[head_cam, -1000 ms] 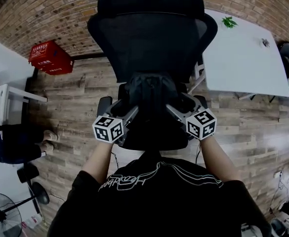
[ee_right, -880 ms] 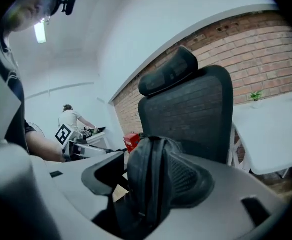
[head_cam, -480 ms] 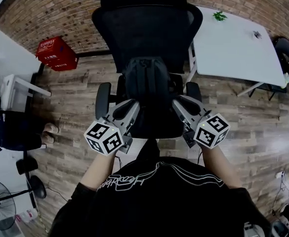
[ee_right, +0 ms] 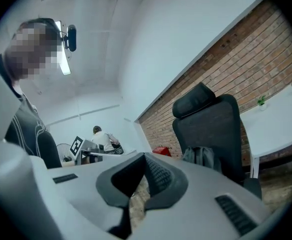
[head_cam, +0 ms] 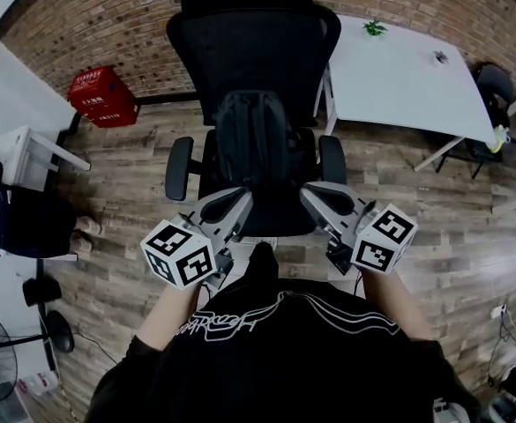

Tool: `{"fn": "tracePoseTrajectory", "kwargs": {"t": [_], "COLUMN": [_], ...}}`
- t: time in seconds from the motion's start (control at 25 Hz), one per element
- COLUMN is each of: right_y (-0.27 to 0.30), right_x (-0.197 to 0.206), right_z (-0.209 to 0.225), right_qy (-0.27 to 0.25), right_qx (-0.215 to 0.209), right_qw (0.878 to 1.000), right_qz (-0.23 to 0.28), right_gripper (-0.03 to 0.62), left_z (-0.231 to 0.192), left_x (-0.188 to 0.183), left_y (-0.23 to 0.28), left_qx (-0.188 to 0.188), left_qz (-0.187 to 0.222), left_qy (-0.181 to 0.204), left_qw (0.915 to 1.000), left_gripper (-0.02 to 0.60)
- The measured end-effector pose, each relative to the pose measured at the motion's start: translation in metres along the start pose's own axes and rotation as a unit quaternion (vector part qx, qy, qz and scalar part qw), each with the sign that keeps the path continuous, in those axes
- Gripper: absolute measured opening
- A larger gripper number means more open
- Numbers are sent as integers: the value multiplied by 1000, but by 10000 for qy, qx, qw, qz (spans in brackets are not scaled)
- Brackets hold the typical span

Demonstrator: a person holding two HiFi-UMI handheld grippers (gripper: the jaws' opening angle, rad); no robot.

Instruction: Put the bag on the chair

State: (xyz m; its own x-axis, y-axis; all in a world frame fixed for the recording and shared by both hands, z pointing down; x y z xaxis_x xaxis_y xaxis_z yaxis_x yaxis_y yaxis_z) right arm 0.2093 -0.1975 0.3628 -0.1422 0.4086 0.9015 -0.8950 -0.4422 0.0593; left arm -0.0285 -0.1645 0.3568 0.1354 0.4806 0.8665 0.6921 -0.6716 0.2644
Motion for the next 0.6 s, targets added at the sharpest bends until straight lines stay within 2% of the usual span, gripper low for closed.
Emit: {"fn": "tracePoseTrajectory", "kwargs": {"t": [0.16,0.32,0.6], "right_y": [-16,-29,-43], "right_x": [4,7,11], "right_z": [-13,-24,-38], "right_qy": [62,-141,-159], "right_qx": [46,56,146], "right_qw": [10000,9999,9997], "right_qz": [22,30,62], "right_gripper": [-5,-5,-5], "left_z": [21,41,57], "left_x": [4,3,9], "left_y": [-9,-15,-24], "left_qx": [-44,41,-34], "left_qz": [-31,56,54], "left_qy": [-40,93,194], "left_qw": [10000,9999,9998], "left_gripper": [44,44,44]}}
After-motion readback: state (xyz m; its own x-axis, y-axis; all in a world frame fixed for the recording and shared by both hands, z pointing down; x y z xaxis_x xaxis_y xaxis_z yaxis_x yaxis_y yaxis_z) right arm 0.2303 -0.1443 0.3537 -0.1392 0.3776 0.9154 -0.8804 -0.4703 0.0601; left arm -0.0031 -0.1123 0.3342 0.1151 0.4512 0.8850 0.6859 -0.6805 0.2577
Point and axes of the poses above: the fingertips, and each gripper's own axes: y forward along the fingers, z to its right, x out of its underside, the point moved 9 cm from there along -y, backward along the fingers, and after that the axes turned 1 degree about x, right-handed, at the moved point
